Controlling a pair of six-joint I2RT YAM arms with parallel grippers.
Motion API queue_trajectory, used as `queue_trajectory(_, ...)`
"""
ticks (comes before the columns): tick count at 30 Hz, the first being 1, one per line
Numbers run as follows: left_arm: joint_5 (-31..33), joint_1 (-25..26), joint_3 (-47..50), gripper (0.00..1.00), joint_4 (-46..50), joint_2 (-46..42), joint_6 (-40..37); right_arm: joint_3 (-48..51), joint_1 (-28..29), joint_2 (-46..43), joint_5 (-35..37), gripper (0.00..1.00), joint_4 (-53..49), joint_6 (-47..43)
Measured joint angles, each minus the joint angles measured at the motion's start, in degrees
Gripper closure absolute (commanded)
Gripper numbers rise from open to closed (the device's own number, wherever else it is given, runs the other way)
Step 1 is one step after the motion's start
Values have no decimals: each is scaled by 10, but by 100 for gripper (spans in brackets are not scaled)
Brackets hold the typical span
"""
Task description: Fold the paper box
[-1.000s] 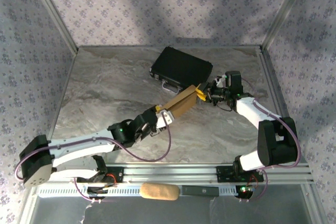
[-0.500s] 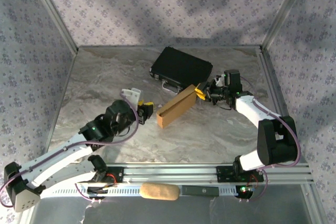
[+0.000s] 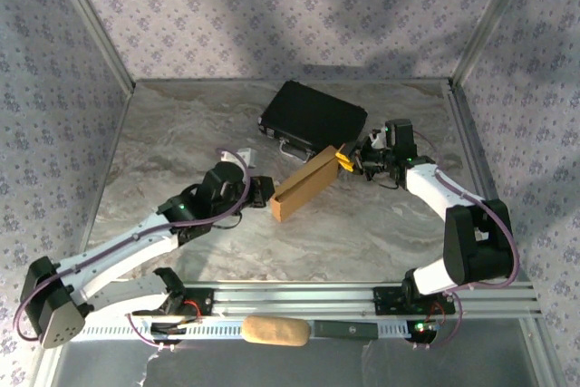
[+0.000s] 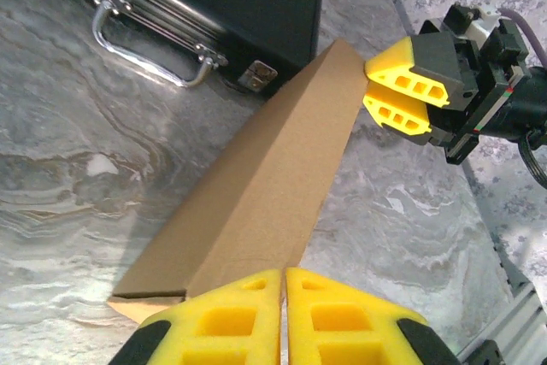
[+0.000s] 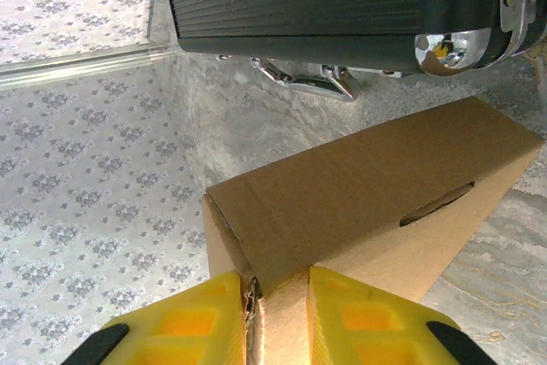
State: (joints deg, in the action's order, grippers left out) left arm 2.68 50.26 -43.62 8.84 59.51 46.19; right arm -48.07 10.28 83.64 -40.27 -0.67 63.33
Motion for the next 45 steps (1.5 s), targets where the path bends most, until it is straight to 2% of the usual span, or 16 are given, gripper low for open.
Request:
queue_trajectory(12,-19,5,40,94,-81,52,52,-1,0,0,9,78,1,0)
queue_trajectory(21,4,22,67,95,-141,54,60,-2,0,0,24,78,6,0)
queue_trajectory(26,30,41,75,79,-150,42,55,-2,0,0,25,79,6,0)
queue_trajectory(28,44,45,71,70,-117,24,53,-2,1,0,25,79,6,0)
queue_trajectory(31,79,45,45,64,-33,-19,62,-3,1,0,26,79,6,0)
queue_trajectory(34,104,41,0,67,48,-62,88,-5,1,0,26,79,2,0)
queue_trajectory(37,105,28,-52,72,122,-68,139,-6,1,0,26,79,0,0)
queue_trajectory(45,95,29,-112,68,236,5,264,-6,4,0,30,80,0,1)
